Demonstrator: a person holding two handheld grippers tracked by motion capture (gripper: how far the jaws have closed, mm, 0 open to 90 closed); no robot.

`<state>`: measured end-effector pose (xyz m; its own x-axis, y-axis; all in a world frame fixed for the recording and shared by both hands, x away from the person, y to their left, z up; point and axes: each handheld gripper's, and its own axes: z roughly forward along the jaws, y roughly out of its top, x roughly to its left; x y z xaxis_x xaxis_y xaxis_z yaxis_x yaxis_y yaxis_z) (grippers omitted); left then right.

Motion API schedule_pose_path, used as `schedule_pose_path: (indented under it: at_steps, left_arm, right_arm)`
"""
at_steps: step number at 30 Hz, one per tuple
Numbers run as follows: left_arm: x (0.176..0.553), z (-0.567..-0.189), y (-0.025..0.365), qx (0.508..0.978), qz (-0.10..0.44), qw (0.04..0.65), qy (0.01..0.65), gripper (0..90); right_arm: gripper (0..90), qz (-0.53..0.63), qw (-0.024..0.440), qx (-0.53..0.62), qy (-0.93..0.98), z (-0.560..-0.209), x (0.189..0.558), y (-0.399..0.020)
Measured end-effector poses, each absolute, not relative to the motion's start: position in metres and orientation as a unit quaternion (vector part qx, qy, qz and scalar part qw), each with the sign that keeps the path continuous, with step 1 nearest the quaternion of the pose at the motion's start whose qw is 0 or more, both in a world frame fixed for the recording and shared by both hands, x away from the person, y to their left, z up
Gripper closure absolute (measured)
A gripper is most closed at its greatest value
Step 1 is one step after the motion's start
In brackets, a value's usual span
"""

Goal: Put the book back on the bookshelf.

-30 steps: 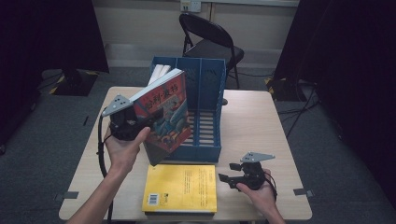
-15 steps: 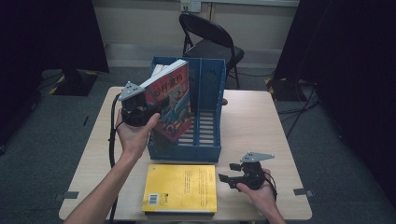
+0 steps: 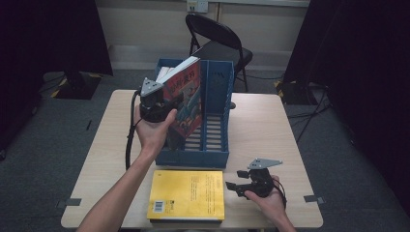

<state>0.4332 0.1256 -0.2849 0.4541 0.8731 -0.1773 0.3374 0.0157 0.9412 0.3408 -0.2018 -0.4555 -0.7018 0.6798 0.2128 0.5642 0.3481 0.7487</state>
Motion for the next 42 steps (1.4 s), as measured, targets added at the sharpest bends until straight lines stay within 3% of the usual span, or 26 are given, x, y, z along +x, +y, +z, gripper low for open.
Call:
schedule_pose_path:
  at_steps: [18,42]
  left_arm:
    - [0.462,-0.300,0.110,0.636,0.262,0.539,0.487,74.7]
    - [0.474,-0.328,0.082,0.647,0.289,0.518,0.479,74.7]
  right_arm:
    - [30.4,0.426,0.067,0.379,0.819,-0.456,0.341,-0.206]
    - [30.5,0.429,0.065,0.374,0.819,-0.456,0.340,-0.208]
